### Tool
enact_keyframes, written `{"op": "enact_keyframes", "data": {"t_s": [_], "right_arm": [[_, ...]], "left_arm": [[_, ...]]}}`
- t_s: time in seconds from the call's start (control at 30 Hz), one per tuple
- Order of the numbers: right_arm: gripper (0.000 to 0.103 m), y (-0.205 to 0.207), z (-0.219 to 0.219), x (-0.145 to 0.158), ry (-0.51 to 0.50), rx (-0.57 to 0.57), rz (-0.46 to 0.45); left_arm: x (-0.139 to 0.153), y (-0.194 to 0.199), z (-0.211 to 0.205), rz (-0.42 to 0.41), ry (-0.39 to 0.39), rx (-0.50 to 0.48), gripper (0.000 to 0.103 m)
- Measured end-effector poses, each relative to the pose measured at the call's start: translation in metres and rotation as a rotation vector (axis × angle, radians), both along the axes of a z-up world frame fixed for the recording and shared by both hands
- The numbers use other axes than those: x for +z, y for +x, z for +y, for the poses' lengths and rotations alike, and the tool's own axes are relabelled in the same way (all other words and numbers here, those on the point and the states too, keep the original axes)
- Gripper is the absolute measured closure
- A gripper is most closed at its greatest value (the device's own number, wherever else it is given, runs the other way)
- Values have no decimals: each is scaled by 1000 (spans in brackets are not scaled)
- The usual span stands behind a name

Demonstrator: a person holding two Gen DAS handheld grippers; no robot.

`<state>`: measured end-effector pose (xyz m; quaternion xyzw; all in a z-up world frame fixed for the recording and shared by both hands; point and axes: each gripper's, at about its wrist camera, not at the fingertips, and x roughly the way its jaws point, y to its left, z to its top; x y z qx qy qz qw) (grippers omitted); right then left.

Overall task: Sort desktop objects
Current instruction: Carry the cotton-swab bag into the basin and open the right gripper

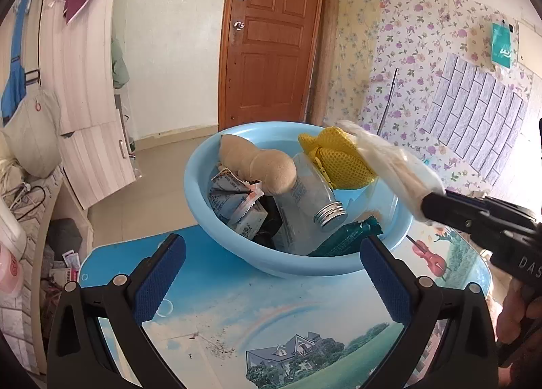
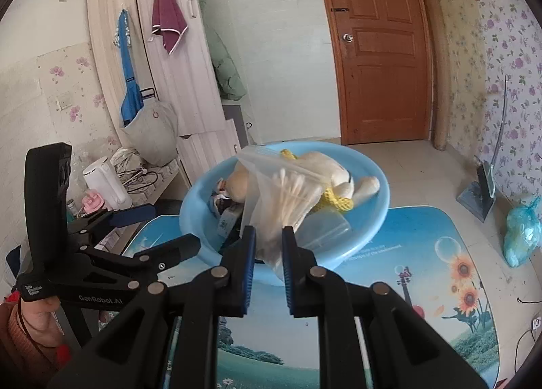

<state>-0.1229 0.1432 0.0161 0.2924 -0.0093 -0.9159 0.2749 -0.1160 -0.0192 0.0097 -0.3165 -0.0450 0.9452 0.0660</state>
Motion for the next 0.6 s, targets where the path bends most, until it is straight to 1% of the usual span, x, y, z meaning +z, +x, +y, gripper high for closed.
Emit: {"op": "enact_keyframes", "data": {"t_s": [0.07, 0.23, 0.3, 0.33, 0.4, 0.47, 0.53, 0.6], "right_arm": [[88, -3, -7, -1, 4, 21, 2], [88, -10, -21, -2, -3, 75, -10], [87, -13, -27, -1, 3, 95, -14], [85, -15, -29, 0, 6, 99, -18], [84, -16, -32, 4, 1, 91, -12], [78, -15, -35, 6, -2, 103, -7], [70, -13, -37, 6, 2, 124, -7], [67, -10, -40, 6, 7, 135, -5]], "left_arm": [[-1, -1, -2, -2, 2, -5, 0], [-3, -1, -4, -5, -28, -33, 0], [-4, -2, -5, -4, -26, -37, 0], [-4, -2, -6, -3, -22, -39, 0], [-5, -3, -7, -6, -21, -44, 0], [-5, -3, -7, -9, -23, -43, 0], [-5, -3, -8, -10, -18, -46, 0], [-5, -2, -8, -14, -15, -47, 0]]}}
